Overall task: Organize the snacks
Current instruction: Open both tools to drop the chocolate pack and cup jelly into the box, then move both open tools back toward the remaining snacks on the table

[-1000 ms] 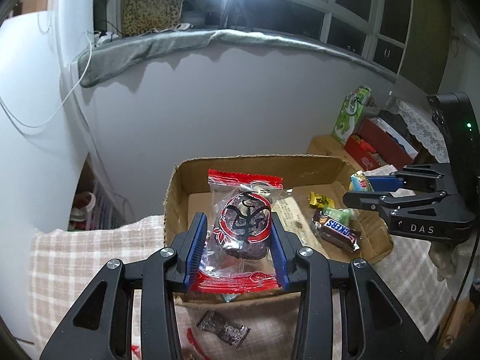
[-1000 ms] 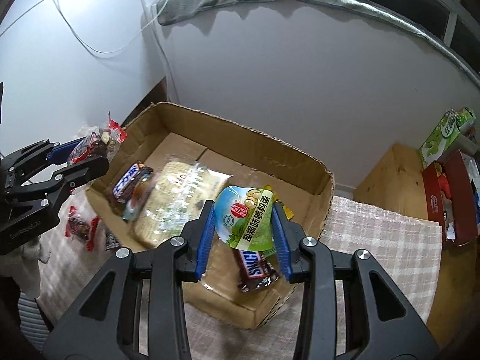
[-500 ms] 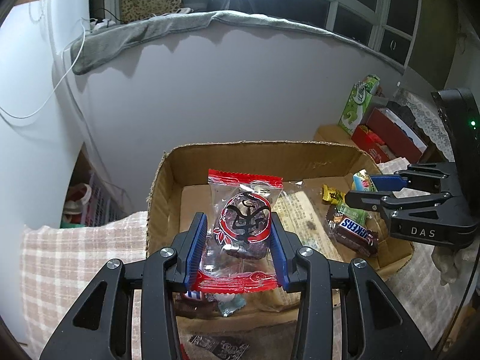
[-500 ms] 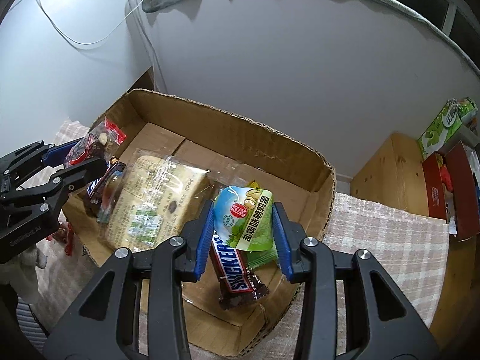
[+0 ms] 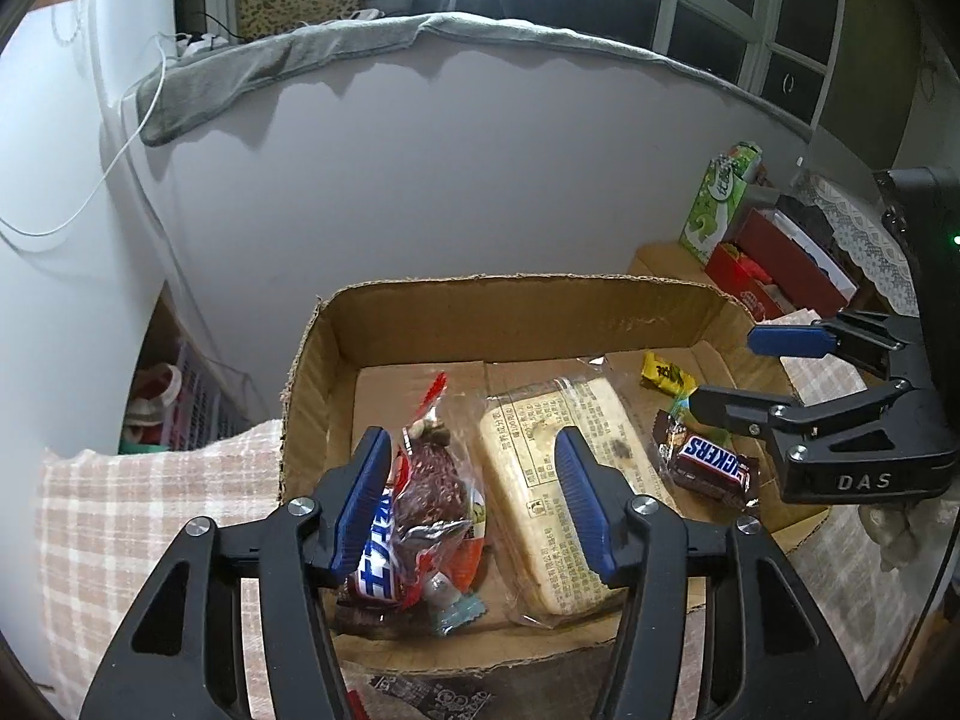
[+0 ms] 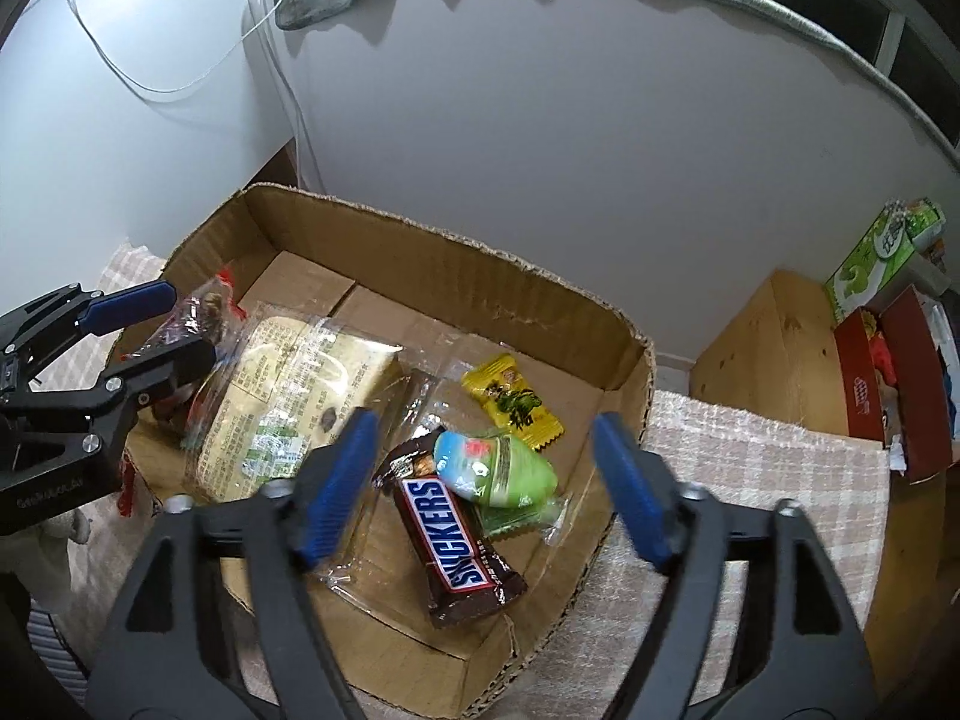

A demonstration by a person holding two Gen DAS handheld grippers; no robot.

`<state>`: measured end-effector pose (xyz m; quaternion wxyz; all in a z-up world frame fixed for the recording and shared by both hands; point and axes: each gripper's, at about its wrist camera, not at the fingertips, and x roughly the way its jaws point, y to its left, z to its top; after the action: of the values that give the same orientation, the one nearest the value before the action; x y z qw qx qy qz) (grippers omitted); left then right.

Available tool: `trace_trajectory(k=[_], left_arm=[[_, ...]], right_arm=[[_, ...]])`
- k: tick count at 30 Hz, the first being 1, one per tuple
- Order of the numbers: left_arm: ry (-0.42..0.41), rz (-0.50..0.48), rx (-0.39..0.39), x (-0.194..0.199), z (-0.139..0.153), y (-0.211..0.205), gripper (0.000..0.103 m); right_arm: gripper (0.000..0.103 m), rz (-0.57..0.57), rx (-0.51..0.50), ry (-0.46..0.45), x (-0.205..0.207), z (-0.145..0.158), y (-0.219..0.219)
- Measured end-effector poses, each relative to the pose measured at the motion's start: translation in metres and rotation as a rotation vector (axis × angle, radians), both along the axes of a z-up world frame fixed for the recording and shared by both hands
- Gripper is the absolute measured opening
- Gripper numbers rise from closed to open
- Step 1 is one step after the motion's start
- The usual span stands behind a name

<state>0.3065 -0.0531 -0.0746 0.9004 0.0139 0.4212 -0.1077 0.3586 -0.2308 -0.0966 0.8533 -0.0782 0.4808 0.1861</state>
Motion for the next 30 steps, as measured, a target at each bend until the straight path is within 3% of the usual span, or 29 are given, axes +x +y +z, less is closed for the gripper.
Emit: trace_trajectory(k=[8,19,25,30], left_arm=[[0.001,-0.003,0.004,-0.003,0.002,0.0,0.057],[-0.042,0.027,-0.019,-0.036,0.025,0.038,0.057],[-0.063,0.078,-0.047,-0.066,0.031,0.075,0.057],[-0.034,0.125,-0.057,-0.088,0.015,0.106,0.057]], right_arm=[[0.087,-0.009,-0.034,-0.024,-0.005,0.006,0.003],[0.087,-0.031,0.037,-0.069,-0.036,0.031,-0.015],[0.087,-0.029,0.106,-0.114,-0.079,0.046,-0.032],[0.087,-0.014,0.117,-0.157,-0.129,0.05,-0.045]])
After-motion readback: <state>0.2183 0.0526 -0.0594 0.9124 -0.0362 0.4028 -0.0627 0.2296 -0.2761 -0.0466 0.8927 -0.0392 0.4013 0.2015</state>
